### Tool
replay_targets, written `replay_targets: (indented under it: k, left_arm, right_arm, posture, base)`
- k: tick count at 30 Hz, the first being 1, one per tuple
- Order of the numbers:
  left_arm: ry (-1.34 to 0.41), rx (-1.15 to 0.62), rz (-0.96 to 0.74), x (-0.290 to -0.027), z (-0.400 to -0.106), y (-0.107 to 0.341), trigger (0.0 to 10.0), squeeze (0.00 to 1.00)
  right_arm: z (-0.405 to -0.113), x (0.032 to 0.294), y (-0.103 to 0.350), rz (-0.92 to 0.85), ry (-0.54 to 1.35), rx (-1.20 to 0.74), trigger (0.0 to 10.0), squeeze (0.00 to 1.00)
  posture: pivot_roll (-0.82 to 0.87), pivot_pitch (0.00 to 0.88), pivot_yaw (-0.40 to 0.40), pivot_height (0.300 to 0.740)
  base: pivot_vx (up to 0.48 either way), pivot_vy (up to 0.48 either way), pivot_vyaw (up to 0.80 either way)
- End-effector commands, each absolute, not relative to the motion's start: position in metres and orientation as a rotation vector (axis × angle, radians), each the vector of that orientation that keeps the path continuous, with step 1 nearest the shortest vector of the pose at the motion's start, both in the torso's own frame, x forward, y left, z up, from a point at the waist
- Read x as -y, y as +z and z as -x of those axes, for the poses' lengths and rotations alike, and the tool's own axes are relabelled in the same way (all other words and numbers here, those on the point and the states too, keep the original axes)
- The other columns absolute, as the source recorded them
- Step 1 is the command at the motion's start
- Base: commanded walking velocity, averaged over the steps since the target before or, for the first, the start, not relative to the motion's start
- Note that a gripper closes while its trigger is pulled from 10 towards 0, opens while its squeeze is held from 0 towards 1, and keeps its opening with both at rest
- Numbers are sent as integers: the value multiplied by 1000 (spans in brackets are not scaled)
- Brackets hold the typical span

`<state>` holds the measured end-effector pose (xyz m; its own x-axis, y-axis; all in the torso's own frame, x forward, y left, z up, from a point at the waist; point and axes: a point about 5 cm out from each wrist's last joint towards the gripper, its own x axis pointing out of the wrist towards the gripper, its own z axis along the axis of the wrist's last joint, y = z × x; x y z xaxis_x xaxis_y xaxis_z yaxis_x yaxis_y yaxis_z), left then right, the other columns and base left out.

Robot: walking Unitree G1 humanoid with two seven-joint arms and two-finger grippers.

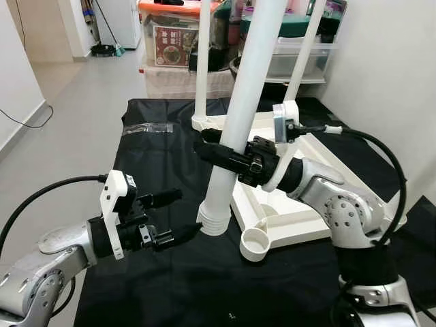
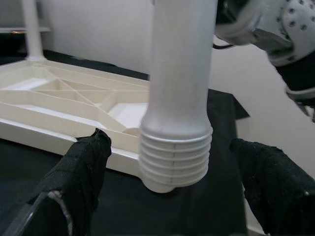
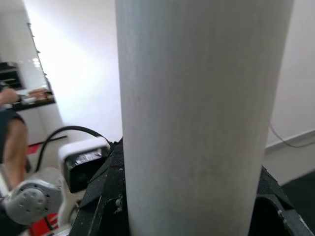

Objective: Building children table

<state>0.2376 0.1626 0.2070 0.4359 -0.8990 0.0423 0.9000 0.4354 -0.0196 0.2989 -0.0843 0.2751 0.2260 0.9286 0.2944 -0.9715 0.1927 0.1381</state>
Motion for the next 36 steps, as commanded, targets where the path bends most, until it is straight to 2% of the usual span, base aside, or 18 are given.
replay_targets:
  k: [1, 8, 17, 18, 31, 32, 36]
  left_arm:
    - [-1196, -37, 18, -155, -236, 198, 10000, 0]
    - [-1241, -17, 10, -147, -245, 201, 10000, 0]
    - [-1255, 16, 15, -144, -250, 205, 9961, 0]
    - [-1258, 23, 21, -143, -250, 205, 0, 0]
    - [-1295, 18, 23, -141, -243, 199, 0, 0]
    - [-1291, 17, 16, -141, -243, 199, 0, 0]
    - [-1269, 20, -10, -141, -244, 198, 0, 0]
  right_arm:
    - [-291, 69, 284, -356, 1424, 179, 10000, 0]
    - [-281, 46, 293, -424, 1505, 212, 10000, 0]
    - [-275, 32, 293, -466, 1542, 212, 10000, 0]
    - [-275, 31, 292, -470, 1541, 207, 10000, 0]
    - [-282, 32, 283, -480, 1436, 174, 10000, 0]
    - [-286, 33, 282, -495, 1385, 168, 10000, 1000]
    - [-297, 36, 279, -485, 1246, 154, 10000, 1000]
  posture:
    - [89, 0, -91, 740]
    - [77, 0, -82, 740]
    - [73, 0, -85, 740]
    - [73, 0, -85, 740]
    - [72, 0, -90, 740]
    - [71, 0, -91, 740]
    - [71, 0, -92, 740]
  base:
    - [0, 0, 0]
    - [0, 0, 0]
    - [0, 0, 0]
    - [0, 0, 0]
    - [0, 0, 0]
    - [0, 0, 0]
    - [0, 0, 0]
